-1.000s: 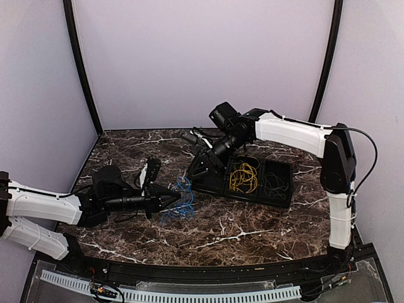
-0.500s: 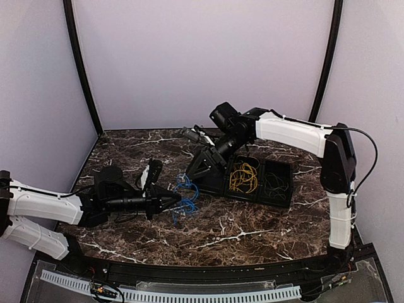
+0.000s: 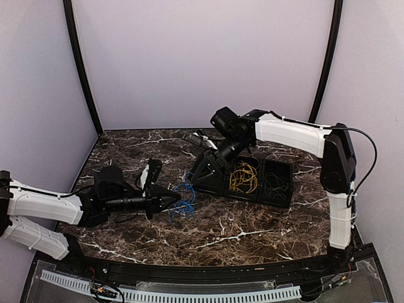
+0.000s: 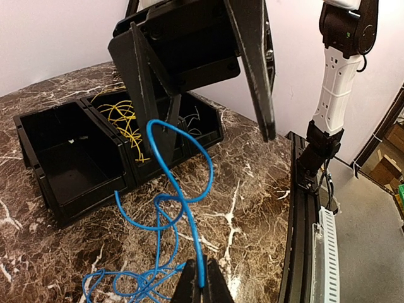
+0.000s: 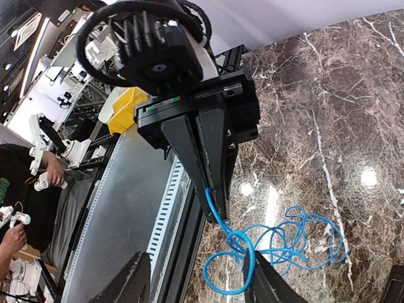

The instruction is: Untangle the cables

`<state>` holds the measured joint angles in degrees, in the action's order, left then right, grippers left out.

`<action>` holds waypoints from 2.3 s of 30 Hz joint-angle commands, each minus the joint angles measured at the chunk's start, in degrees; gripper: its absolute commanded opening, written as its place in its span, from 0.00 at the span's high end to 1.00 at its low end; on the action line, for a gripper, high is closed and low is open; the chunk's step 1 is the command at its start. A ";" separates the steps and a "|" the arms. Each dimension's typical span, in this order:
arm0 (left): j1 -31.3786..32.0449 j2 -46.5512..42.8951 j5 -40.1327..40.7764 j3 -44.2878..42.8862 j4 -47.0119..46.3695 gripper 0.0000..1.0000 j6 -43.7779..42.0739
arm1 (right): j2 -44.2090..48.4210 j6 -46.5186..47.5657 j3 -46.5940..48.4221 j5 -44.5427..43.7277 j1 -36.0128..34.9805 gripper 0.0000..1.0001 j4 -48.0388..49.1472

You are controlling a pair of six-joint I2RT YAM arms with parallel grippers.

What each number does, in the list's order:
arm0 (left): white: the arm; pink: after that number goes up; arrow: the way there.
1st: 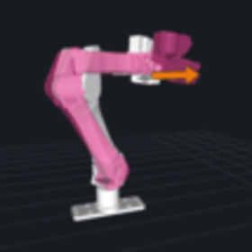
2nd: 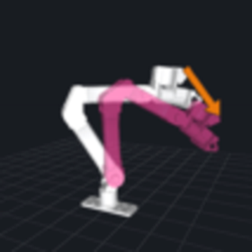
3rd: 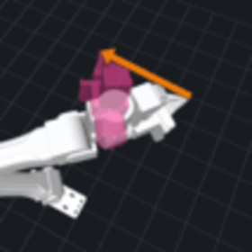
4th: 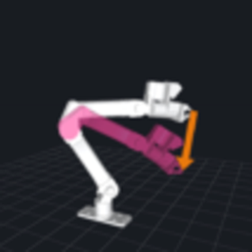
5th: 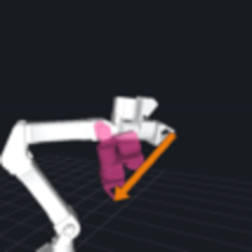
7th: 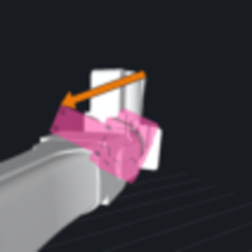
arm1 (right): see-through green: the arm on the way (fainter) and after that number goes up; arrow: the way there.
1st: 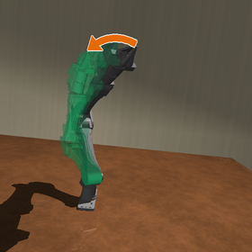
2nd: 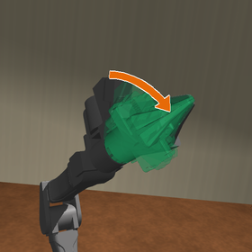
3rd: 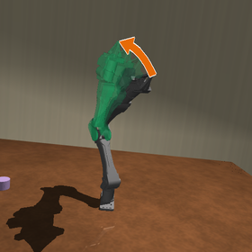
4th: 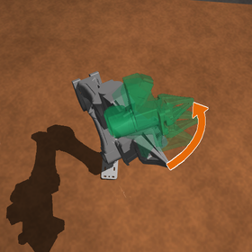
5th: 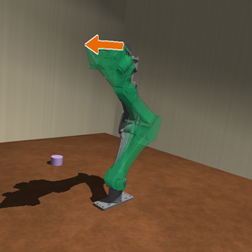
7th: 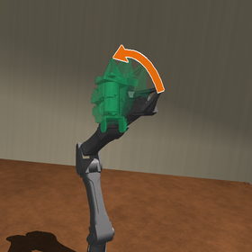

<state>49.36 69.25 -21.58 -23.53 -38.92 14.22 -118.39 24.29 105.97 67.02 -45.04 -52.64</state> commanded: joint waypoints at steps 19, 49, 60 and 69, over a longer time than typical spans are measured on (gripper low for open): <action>0.07 -3.69 18.26 6.37 4.81 1.00 3.58 | 16.44 0.89 7.06 -7.33 4.52 1.00 -0.29; -2.96 -6.96 32.21 19.14 16.07 1.00 27.49 | 30.01 -35.70 6.57 5.67 32.03 1.00 43.63; -2.96 -12.95 33.48 19.97 17.00 1.00 27.59 | 24.19 -37.30 5.42 1.05 31.32 1.00 46.72; -2.97 -14.46 33.64 20.29 16.33 1.00 26.30 | 21.88 -35.05 11.03 -2.56 28.11 1.00 46.10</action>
<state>46.65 55.13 11.62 -4.32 -22.00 41.17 -96.55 -11.81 113.23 66.59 -14.83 -9.37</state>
